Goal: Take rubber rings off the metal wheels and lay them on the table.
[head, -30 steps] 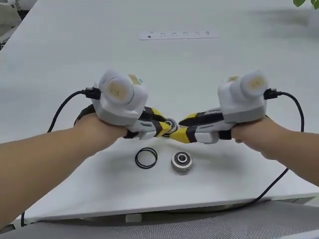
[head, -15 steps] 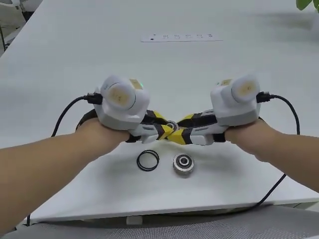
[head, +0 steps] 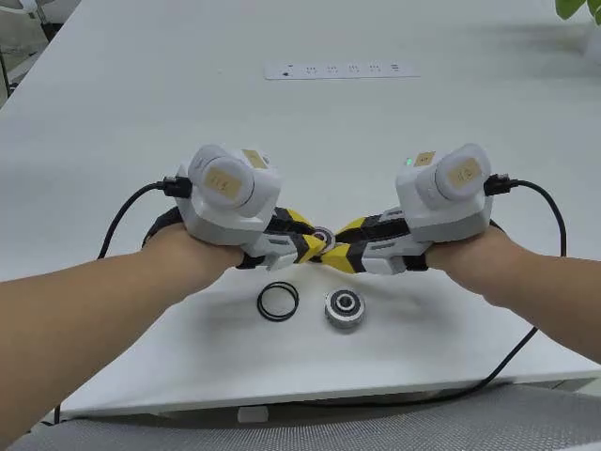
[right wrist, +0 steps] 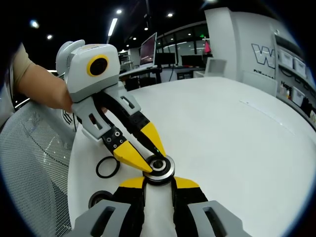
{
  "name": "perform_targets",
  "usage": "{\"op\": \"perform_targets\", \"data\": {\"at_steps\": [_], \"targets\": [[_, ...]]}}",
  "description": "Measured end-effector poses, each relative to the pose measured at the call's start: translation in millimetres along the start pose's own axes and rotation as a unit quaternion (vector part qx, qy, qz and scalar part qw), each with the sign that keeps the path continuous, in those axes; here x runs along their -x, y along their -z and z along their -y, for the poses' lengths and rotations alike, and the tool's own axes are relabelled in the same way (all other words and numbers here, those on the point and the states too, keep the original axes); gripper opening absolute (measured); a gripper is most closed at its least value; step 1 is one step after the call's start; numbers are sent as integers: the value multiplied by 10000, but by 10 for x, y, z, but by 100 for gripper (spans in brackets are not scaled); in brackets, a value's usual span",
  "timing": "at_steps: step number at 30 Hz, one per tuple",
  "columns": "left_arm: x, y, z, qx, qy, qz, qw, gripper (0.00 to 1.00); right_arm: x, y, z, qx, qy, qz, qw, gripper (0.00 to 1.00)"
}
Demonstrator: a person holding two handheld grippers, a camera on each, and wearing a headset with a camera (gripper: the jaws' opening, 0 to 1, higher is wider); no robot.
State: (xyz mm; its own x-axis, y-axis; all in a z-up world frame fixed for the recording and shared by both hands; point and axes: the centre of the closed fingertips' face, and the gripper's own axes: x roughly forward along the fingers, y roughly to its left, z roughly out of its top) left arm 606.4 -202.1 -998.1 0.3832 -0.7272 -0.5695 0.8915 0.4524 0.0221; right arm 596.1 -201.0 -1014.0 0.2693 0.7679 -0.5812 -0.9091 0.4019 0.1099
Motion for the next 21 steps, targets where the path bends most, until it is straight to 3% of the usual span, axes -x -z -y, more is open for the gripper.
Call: {"op": "perform_targets", "data": {"at_steps": [10,21], "targets": [[-5,6,3,-4,-33,-12,10000,14,20,40,32,59,34,-71,10000,8],[0,3,23,-28,-68,-32,10000,14,53,46,46,-148,96,-61,9998,0]]}}
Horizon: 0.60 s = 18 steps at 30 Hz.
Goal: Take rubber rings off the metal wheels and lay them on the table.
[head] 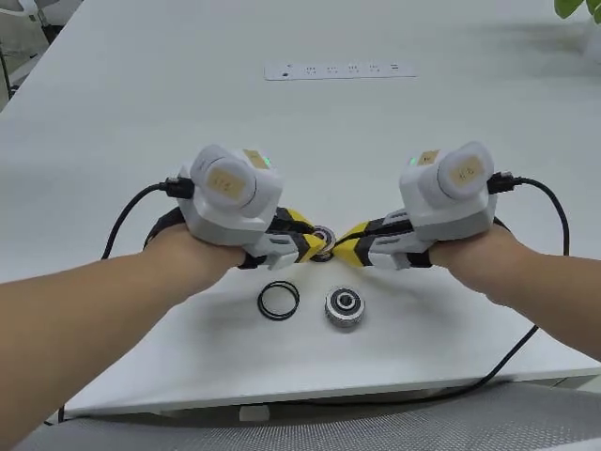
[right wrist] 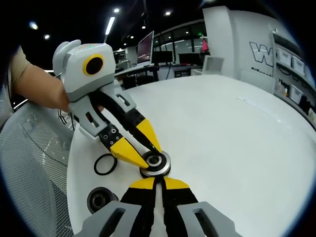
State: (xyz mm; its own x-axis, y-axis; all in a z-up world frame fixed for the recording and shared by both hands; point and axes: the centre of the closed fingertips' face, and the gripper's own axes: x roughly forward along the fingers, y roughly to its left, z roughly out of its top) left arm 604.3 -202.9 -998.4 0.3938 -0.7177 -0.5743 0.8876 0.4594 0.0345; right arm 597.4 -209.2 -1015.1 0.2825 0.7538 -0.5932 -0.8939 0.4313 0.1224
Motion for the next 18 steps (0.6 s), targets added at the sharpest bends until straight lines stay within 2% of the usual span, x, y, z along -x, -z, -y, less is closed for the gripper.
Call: {"op": "perform_targets", "data": {"at_steps": [9,18], "targets": [[-1,0,-1,-23,-30,0,10000,14,33,2,28,-376,-5,54,9993,0],[-4,1,-2,-51,-46,13,10000,13,43,-18,37,-796,-24,184,9967,0]]}}
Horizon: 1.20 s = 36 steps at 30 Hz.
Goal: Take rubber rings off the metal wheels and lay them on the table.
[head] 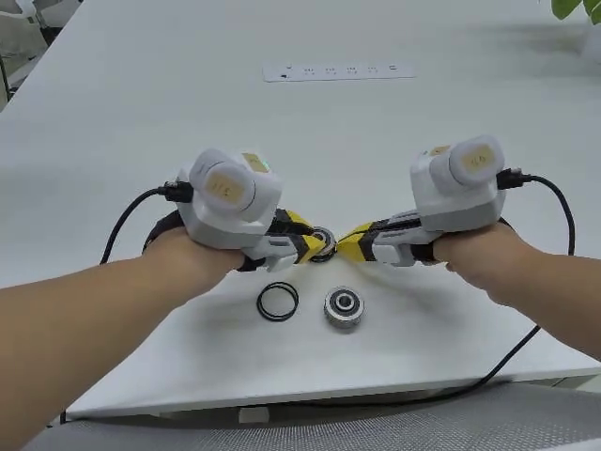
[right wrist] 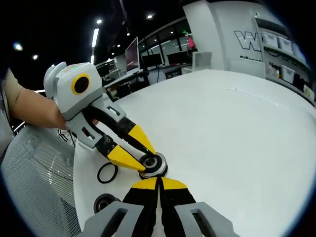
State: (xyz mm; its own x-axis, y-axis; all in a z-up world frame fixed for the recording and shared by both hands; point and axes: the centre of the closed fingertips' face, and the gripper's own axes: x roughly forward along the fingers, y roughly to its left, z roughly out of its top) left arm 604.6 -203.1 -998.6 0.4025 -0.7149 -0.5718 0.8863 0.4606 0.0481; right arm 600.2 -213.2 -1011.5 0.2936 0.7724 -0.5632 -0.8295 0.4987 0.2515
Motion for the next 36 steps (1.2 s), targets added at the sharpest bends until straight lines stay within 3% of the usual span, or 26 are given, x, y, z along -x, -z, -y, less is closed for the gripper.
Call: {"op": "perform_targets", "data": {"at_steps": [9,18,36], "targets": [[2,0,-2,19,-26,-15,10000,13,8,-90,36,-772,-13,347,9964,0],[2,1,-9,10,-69,-34,10000,13,23,-127,6,-997,-98,514,9936,0],[-6,16,-36,-25,-113,-57,9999,13,7,-160,-71,-915,-152,479,9945,0]]}}
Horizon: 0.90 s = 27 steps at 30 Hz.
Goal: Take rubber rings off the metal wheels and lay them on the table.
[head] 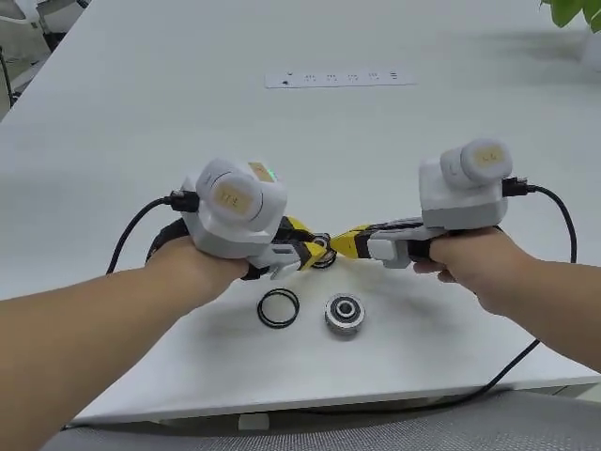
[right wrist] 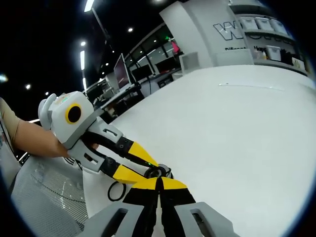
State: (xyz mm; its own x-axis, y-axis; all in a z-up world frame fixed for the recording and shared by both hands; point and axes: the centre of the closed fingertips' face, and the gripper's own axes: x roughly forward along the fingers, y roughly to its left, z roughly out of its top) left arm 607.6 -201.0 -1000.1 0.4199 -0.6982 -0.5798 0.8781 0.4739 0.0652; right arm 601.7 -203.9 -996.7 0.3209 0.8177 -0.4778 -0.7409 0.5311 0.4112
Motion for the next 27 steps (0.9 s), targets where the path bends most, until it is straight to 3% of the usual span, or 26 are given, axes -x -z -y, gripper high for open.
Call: {"op": "perform_targets", "data": {"at_steps": [9,10,11,13,27], "targets": [[-13,-1,-8,-15,6,21,10000,13,-23,-38,-82,35,-172,72,9998,0],[-14,-3,-9,-26,1,25,10000,13,-29,-52,-252,-134,-581,91,9982,0],[-15,0,-5,-11,-4,29,10000,13,-35,-108,-161,32,-310,214,9993,0],[-13,0,-5,-3,-1,38,10000,13,-57,-86,-159,183,-273,82,9994,0],[7,-13,18,40,-5,63,10000,14,3,-1,40,-4,16,53,10000,0]]}}
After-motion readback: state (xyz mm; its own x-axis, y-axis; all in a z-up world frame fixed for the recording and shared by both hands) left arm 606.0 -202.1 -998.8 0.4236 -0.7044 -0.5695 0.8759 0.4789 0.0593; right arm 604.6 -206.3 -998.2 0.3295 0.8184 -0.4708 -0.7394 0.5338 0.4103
